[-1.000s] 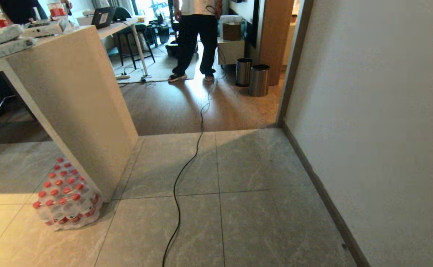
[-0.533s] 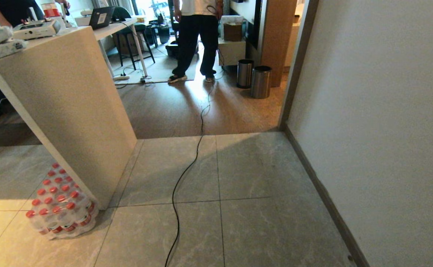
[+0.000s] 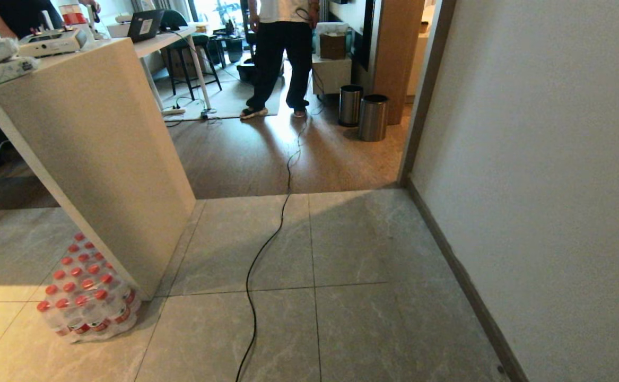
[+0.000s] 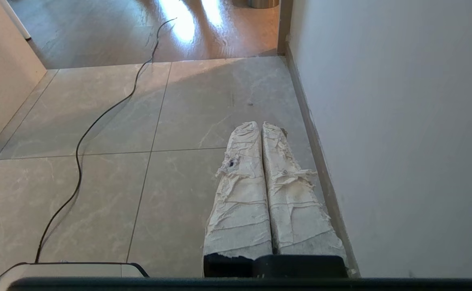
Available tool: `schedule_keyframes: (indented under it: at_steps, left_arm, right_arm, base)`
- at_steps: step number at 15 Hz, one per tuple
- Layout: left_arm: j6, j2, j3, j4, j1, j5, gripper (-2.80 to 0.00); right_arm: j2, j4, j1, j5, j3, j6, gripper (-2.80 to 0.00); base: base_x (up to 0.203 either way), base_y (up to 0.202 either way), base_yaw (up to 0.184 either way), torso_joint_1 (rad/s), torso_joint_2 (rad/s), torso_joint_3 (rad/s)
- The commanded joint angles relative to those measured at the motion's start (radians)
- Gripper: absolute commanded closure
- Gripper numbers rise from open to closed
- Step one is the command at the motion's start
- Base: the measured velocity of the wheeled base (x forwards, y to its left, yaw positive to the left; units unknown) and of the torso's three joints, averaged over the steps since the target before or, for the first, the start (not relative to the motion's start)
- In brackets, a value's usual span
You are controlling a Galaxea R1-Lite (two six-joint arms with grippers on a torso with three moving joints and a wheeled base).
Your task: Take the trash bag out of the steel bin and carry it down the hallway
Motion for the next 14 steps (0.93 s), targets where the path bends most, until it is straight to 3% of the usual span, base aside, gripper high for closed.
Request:
schedule_keyframes:
  at_steps: [1,5,14]
  left_arm:
    - [-0.003,0.0,0.011,-0.001,0.0,0.002,0.0]
    - [-0.005,0.0,0.011,-0.001,0.0,0.002,0.0]
    - [-0.003,0.0,0.011,-0.001,0.0,0.002,0.0]
  right_arm:
    - [0.001,-0.001,0.0,0.0,0.0,0.0,0.0]
    - [0.001,0.0,0.0,0.0,0.0,0.0,0.0]
    - [0.001,0.0,0.0,0.0,0.0,0.0,0.0]
  base:
    - [0.0,0.0,0.0,0.0,0.0,0.0]
    - [0.052,0.0,0.0,0.001,0.0,0.002]
    - [0.194,0.0,0.001,0.002,0.0,0.001]
